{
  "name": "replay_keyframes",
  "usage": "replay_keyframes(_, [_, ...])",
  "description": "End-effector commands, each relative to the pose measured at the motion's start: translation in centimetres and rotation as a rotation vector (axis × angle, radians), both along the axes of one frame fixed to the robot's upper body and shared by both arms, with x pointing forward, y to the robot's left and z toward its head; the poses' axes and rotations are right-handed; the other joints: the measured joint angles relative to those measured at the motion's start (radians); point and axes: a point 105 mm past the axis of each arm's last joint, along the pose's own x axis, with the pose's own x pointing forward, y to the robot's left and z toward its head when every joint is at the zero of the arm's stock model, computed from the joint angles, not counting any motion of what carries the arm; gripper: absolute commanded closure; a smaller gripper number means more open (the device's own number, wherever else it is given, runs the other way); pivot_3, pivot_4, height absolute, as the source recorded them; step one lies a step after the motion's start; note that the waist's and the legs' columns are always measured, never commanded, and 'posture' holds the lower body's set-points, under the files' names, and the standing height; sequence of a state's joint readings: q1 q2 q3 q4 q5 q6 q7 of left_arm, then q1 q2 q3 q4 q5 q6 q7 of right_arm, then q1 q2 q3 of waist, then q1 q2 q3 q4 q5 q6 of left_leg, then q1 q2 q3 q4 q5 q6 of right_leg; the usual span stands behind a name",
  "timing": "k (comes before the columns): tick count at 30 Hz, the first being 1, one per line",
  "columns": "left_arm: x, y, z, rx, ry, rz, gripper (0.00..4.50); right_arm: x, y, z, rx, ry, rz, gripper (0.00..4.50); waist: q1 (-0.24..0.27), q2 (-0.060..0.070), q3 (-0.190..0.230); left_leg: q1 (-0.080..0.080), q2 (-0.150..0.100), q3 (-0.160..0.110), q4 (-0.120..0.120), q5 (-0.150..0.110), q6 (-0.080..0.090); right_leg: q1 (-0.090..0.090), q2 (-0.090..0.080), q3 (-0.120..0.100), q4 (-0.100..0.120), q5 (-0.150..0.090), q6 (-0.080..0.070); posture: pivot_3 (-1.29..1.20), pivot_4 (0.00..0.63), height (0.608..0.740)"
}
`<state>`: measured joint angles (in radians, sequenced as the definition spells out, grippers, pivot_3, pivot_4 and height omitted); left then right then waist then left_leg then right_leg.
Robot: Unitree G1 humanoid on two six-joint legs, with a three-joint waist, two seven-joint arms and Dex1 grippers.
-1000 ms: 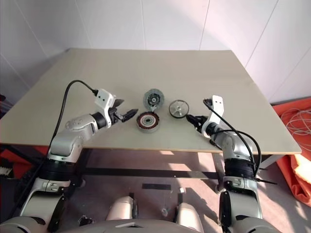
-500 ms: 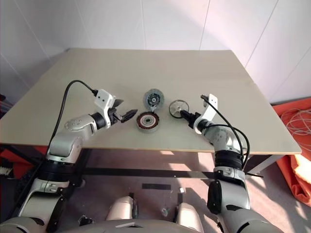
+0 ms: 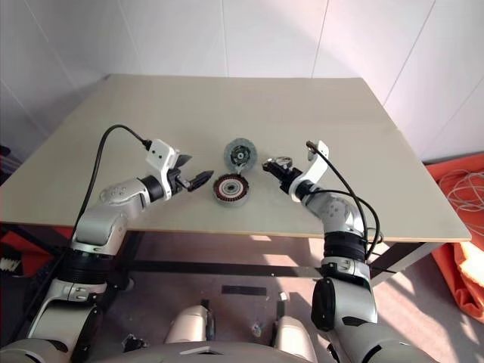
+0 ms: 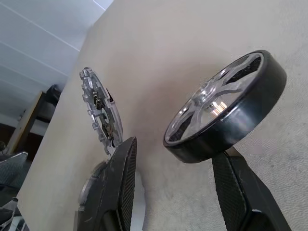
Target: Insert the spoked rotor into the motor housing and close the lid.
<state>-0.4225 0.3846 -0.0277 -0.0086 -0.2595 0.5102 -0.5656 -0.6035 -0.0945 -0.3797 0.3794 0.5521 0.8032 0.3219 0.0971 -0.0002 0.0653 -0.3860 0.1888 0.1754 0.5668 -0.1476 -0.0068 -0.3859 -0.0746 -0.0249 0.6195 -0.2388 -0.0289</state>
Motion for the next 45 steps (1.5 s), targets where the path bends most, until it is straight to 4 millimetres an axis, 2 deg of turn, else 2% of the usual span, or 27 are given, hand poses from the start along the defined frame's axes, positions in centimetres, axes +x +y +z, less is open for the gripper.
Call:
replay_keyframes(1, [-0.1, 0.0, 1.5, 0.001, -0.062, -0.007, 0.00, 0.5, -0.2, 1.8, -0.035, -0.068, -0.016, 1.83, 0.000, 0.000, 0.000, 0.000, 0.000, 0.000, 0.000, 0.000, 0.000, 0.000, 0.000, 0.000, 0.000, 0.000, 0.000, 0.00, 0.000, 0.740])
replay_keyframes(17, [0.0, -0.1, 1.6, 0.008, -0.065, -0.008, 0.00, 1.5, -2.3, -0.6, -0.131, 0.023, -0.165, 1.83, -0.001, 0.000, 0.000, 0.000, 0.000, 0.000, -0.001, 0.002, -0.004, -0.001, 0.000, 0.000, 0.000, 0.000, 0.000, 0.00, 0.000, 0.740])
replay_keyframes(23, [0.0, -0.1, 1.5, 0.010, -0.065, -0.006, 0.00, 1.7, -2.6, -0.5, -0.132, 0.015, -0.183, 3.70, -0.001, 0.000, 0.000, 0.000, 0.000, 0.000, -0.001, 0.002, -0.004, -0.001, 0.000, 0.000, 0.000, 0.000, 0.000, 0.00, 0.000, 0.740])
replay_keyframes(29, [0.0, -0.1, 1.5, 0.011, -0.066, -0.004, 0.00, 1.8, -2.3, 0.2, -0.120, -0.010, -0.170, 3.75, -0.001, 0.000, 0.000, 0.000, 0.000, 0.000, -0.001, 0.002, -0.004, -0.001, 0.000, 0.000, 0.000, 0.000, 0.000, 0.00, 0.000, 0.740])
replay_keyframes(33, [0.0, 0.0, 1.6, 0.007, -0.071, -0.002, 0.00, 1.9, -3.0, 0.4, -0.116, -0.001, -0.193, 3.75, -0.001, 0.000, 0.000, 0.000, 0.000, 0.000, -0.001, 0.003, -0.004, -0.001, 0.000, 0.000, 0.000, 0.000, 0.000, 0.00, 0.000, 0.740])
replay_keyframes(36, [0.1, 0.0, 1.8, -0.003, -0.080, -0.001, 0.00, 1.9, -3.9, 0.8, -0.096, 0.002, -0.222, 3.75, 0.001, 0.000, 0.000, 0.000, 0.000, 0.000, -0.001, 0.003, -0.004, -0.001, 0.000, 0.000, 0.000, 0.000, 0.000, 0.00, 0.000, 0.740])
replay_keyframes(40, [-0.1, 0.1, 2.5, -0.045, -0.114, -0.006, 0.00, 1.4, -4.9, 3.5, -0.041, -0.051, -0.198, 3.75, 0.002, 0.000, 0.000, -0.001, -0.001, 0.000, -0.001, 0.003, -0.004, -0.001, 0.000, 0.000, 0.000, 0.000, 0.000, 0.00, 0.000, 0.740])
replay_keyframes(43, [-0.2, 0.1, 2.8, -0.077, -0.137, -0.007, 0.00, 0.3, -4.4, 5.1, -0.023, -0.072, -0.098, 3.75, 0.002, 0.000, 0.000, -0.002, 0.000, 0.000, -0.001, 0.003, -0.004, -0.002, 0.000, 0.000, 0.000, 0.000, 0.000, 0.00, 0.000, 0.740])
replay_keyframes(45, [-0.2, 0.1, 2.9, -0.082, -0.143, -0.008, 0.00, -0.9, -3.3, 6.8, 0.032, -0.104, 0.018, 3.75, 0.001, 0.000, 0.000, -0.001, 0.000, 0.000, -0.002, 0.003, -0.004, -0.002, 0.000, 0.000, -0.001, 0.000, 0.000, 0.00, 0.000, 0.740])
